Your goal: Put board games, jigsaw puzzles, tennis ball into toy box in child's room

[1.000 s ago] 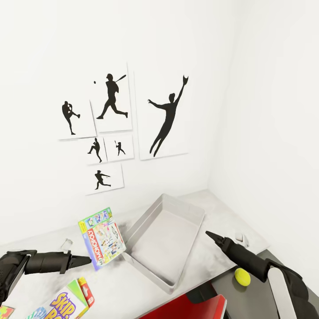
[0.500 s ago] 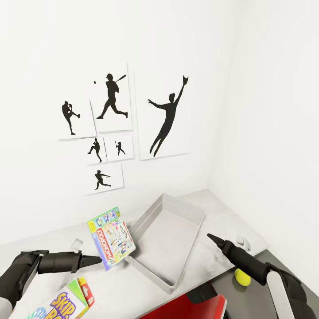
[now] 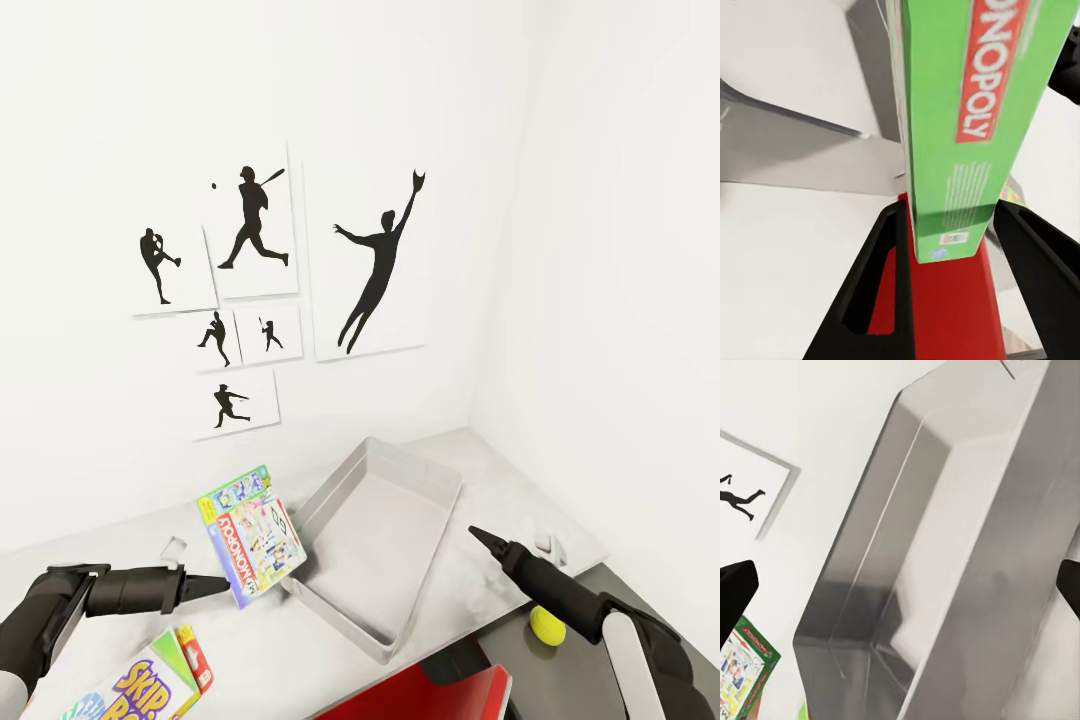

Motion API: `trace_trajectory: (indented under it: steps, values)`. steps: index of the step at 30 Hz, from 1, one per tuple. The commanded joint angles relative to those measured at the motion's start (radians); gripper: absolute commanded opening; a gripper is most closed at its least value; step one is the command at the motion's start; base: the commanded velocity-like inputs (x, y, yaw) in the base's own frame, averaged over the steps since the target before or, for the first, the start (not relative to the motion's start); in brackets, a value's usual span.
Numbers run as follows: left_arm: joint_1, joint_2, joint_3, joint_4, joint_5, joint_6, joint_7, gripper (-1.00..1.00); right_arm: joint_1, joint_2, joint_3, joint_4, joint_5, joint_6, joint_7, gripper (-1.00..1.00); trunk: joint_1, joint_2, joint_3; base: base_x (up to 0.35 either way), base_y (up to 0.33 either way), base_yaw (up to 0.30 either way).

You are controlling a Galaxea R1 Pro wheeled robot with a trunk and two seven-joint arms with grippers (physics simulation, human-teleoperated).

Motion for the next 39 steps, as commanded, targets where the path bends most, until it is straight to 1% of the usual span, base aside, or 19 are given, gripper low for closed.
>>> trace_trajectory:
  steps: [1,10,14,17,22,26,28,32,36,38,39]
  values:
    - [-0.001,-0.001,0.003,-0.001,-0.007,0.015,-0.007,-1.00,-0.001,0.000,-0.002,0.000,-0.001,0.006,0.003,1.00,0.001,-0.002,-0.002,0.000,0.000,0.000]
    - [-0.001,-0.001,0.004,-0.002,-0.001,0.030,-0.007,-1.00,-0.001,0.000,-0.005,0.001,-0.001,0.006,0.005,1.00,0.001,-0.002,-0.002,0.000,0.000,0.000]
    - [-0.001,-0.001,0.004,-0.002,0.013,0.032,-0.007,-1.00,-0.001,0.000,-0.005,0.001,-0.001,0.006,0.007,1.00,0.001,-0.002,-0.002,0.000,0.000,0.000]
    - [-0.001,-0.001,0.004,-0.002,0.038,0.034,-0.007,-1.00,-0.001,0.000,-0.005,0.001,-0.001,0.006,0.009,1.00,0.001,-0.002,-0.002,0.000,0.000,0.000]
    - [-0.001,-0.003,0.003,-0.002,0.052,0.036,-0.007,-1.00,-0.001,-0.001,-0.008,0.001,-0.005,0.007,0.011,1.00,0.001,-0.002,-0.002,0.000,0.000,0.000]
    - [-0.001,-0.006,0.004,-0.002,0.057,0.039,-0.007,-1.00,-0.001,-0.001,-0.039,0.001,-0.009,0.011,0.014,1.00,0.001,-0.002,-0.002,0.000,0.000,0.000]
    - [-0.001,-0.007,0.005,-0.002,0.058,0.055,-0.007,-1.00,-0.001,-0.001,-0.055,0.001,-0.009,0.012,0.014,1.00,0.001,-0.002,-0.002,0.000,0.000,0.000]
    - [-0.001,-0.009,0.004,-0.002,0.059,0.082,-0.007,-1.00,-0.001,0.000,-0.063,0.001,-0.007,0.013,0.015,1.00,0.001,-0.002,-0.002,0.000,0.000,0.000]
    - [-0.001,-0.019,0.004,-0.003,0.059,0.097,-0.007,-1.00,-0.001,0.000,-0.065,0.001,-0.005,0.013,0.015,1.00,0.001,-0.002,-0.002,0.000,0.000,0.000]
    - [-0.001,-0.028,0.004,-0.004,0.060,0.106,-0.007,-1.00,-0.001,0.000,-0.066,0.001,-0.004,0.013,0.015,1.00,0.001,-0.002,-0.002,0.000,0.000,0.000]
    - [-0.001,-0.037,0.004,-0.008,0.060,0.119,-0.007,-1.00,-0.001,0.000,-0.067,0.001,-0.003,0.013,0.014,1.00,0.001,-0.002,-0.002,0.000,0.000,0.000]
